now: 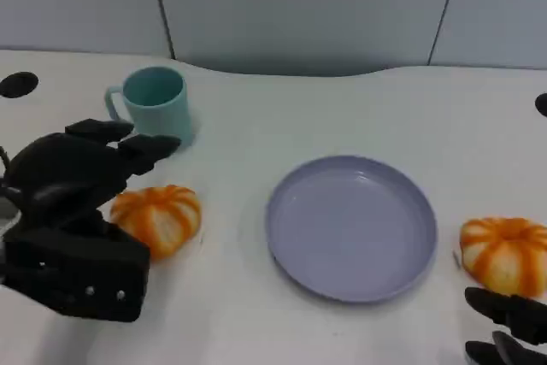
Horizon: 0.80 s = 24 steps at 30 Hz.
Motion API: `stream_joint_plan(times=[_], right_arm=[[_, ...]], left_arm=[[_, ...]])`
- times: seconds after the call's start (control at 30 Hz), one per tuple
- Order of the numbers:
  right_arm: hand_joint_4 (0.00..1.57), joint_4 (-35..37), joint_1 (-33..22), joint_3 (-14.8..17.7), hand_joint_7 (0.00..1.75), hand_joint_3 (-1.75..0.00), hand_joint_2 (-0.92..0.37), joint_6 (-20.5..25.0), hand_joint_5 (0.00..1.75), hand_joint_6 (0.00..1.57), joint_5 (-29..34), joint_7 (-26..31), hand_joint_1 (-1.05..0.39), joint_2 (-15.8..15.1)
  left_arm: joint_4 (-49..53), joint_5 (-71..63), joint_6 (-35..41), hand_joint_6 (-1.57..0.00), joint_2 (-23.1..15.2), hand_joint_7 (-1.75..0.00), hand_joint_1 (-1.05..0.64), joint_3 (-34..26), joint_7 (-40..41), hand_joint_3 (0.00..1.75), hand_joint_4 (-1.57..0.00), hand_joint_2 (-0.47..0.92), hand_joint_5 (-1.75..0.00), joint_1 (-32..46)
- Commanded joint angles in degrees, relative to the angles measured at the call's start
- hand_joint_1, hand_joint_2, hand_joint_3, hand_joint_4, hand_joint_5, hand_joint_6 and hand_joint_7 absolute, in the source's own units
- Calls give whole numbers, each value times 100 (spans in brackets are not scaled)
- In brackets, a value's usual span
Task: Grasp the bread from the table and place it into the plate.
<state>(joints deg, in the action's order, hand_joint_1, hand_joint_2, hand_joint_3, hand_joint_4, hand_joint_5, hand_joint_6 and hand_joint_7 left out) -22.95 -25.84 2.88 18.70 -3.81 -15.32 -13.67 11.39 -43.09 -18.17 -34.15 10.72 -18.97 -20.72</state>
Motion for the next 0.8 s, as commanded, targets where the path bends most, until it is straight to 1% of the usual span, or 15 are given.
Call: stream_joint_plan(times=[0.03, 0.17, 0.27, 0.3, 0.37, 0.4, 0.43, 0.5, 0.53, 0.67, 0.8], right_arm=[[63, -103, -66, -5, 0, -49, -92, 4, 2, 48, 0, 17, -53, -27], [63, -186, -115, -13, 0, -50, -92, 23, 2, 47, 22, 8, -53, -60], [63, -242, -134, -12, 0, -50, -92, 103, 2, 47, -4, 11, -54, -52], [62, -257, -142, -18, 0, -50, -92, 103, 1, 47, 9, 16, -54, -54], [62, -285, -157, -30, 0, -50, -92, 107, 1, 47, 35, 31, -54, -58], [62, -304, -168, -32, 0, -50, -92, 121, 1, 47, 30, 43, -54, -44], [62, -317, -175, -32, 0, -50, -92, 134, 1, 47, 24, 52, -54, -33], [62, -323, -194, -34, 0, -50, -92, 106, 1, 47, 18, 54, -54, -27], [63, -320, -206, -33, 0, -50, -92, 79, 2, 47, 12, 44, -54, -33], [63, -328, -224, -35, 0, -49, -92, 57, 2, 47, 11, 44, -54, -36], [64, -391, -262, -32, 0, -50, -92, 93, 2, 48, 37, 62, -53, -52]], left_arm=[[471, -186, 151, -11, -15, -2, -94, 374, 11, 2, -5, 92, -2, -444], [843, -410, 317, -16, 133, -4, -91, 722, 181, 1, -11, 91, -6, -732], [1112, -546, 536, -20, 239, -4, -86, 964, 89, 0, -14, 88, -8, -957], [1189, -567, 694, -22, 306, -4, -81, 1056, -89, 0, -16, 85, -9, -1059], [1294, -525, 924, -23, 415, -2, -64, 1187, -369, 0, -14, 76, -7, -1211], [1333, -506, 1029, -23, 468, -2, -60, 1247, -480, 0, -13, 74, -7, -1271], [1351, -487, 1094, -23, 495, -2, -51, 1287, -537, 1, -13, 71, -7, -1303], [1370, -456, 1210, -22, 549, -1, -47, 1355, -609, 1, -13, 70, -6, -1346], [1399, -434, 1271, -22, 592, -1, -43, 1389, -651, 0, -13, 67, -6, -1373], [1466, -439, 1445, -22, 678, 0, -39, 1506, -671, 0, -12, 65, -6, -1427], [1747, -602, 1756, -23, 882, -1, -42, 1727, -551, 0, -13, 63, -6, -1535]])
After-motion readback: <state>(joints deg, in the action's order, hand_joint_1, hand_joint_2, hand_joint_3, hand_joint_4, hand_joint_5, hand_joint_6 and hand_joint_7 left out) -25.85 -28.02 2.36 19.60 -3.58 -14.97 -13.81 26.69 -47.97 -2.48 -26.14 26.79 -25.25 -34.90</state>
